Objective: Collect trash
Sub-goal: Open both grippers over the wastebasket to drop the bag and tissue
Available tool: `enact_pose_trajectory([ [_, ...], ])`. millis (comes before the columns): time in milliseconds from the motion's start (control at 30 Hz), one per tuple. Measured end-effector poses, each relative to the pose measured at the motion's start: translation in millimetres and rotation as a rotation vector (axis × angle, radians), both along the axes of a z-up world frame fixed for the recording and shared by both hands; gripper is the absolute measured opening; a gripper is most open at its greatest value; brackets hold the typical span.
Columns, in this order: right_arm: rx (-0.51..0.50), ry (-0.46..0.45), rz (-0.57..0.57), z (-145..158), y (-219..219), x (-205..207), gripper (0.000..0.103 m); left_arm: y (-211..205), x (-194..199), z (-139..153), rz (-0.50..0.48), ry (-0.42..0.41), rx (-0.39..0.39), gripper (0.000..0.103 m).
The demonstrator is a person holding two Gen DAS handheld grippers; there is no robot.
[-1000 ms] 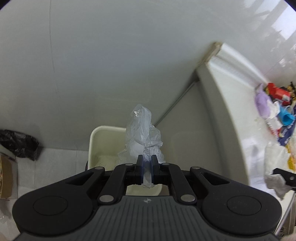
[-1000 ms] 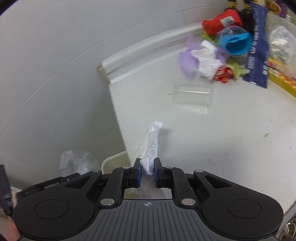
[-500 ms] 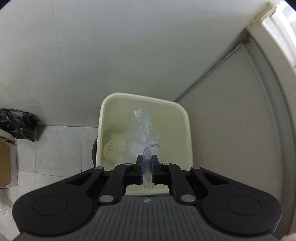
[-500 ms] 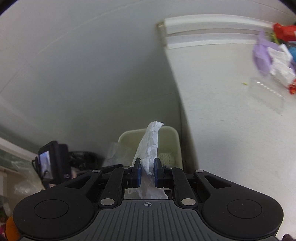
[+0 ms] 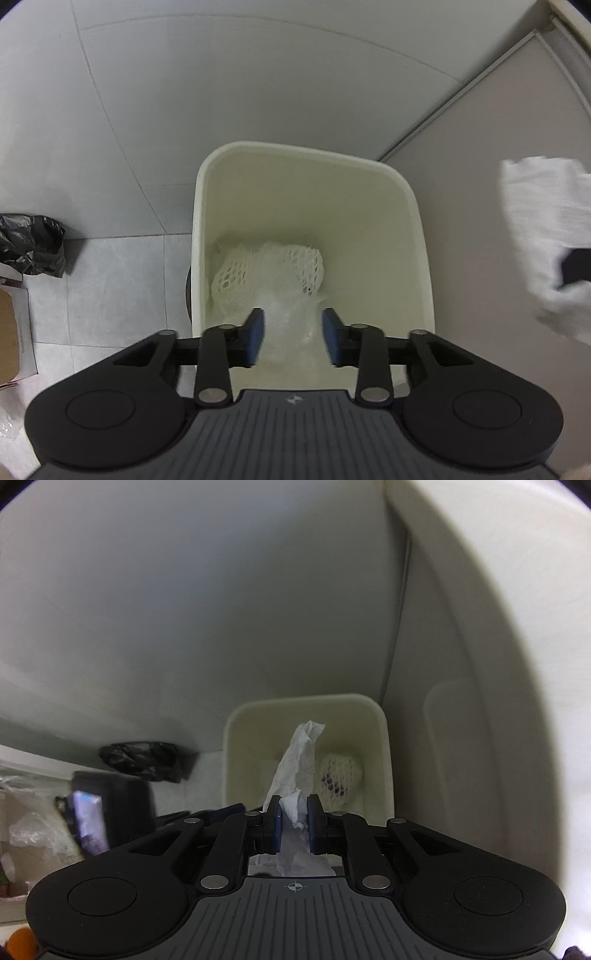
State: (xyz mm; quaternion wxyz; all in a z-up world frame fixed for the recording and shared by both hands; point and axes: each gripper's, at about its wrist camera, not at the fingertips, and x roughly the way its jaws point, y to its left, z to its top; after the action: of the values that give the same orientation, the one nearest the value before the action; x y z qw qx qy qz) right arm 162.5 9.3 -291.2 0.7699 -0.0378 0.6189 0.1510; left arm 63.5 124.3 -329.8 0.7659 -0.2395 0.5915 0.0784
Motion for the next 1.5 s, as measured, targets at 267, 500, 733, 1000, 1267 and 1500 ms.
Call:
enact_pose_trajectory([
  [267, -0.089, 0.093, -0.001, -55.6, 8.0, 13.3, 0.013, -0.3, -11.7, -2.9, -0.022, -0.005, -0.025, 0.059],
  [500, -0.17, 0.187, 0.013, -98.4, 15.3, 18.2, 0.018, -5.6, -16.7, 2.1, -0.098, -0.014, -0.019, 0.068],
  [733, -0.206, 0.259, -0.006, -118.9, 14.9, 31.3, 0.047, -8.9, -22.1, 2.3, -0.116, -0.01, -0.022, 0.071],
  [1000, -0.207, 0.248, 0.018, -113.1, 12.3, 27.8, 0.07, -8.6, -21.3, -2.4, -0.115, 0.003, -0.024, 0.072],
  [1267, -0.193, 0.236, 0.046, -111.0, 19.1, 28.7, 0.073, -11.8, -22.2, 2.6, -0.116, -0.005, -0.01, 0.076],
  [1500, -0.161, 0.199, 0.067, -88.5, 18.7, 29.3, 0.073, -8.2, -30.8, 16.1, -0.125, -0.03, 0.008, 0.082],
])
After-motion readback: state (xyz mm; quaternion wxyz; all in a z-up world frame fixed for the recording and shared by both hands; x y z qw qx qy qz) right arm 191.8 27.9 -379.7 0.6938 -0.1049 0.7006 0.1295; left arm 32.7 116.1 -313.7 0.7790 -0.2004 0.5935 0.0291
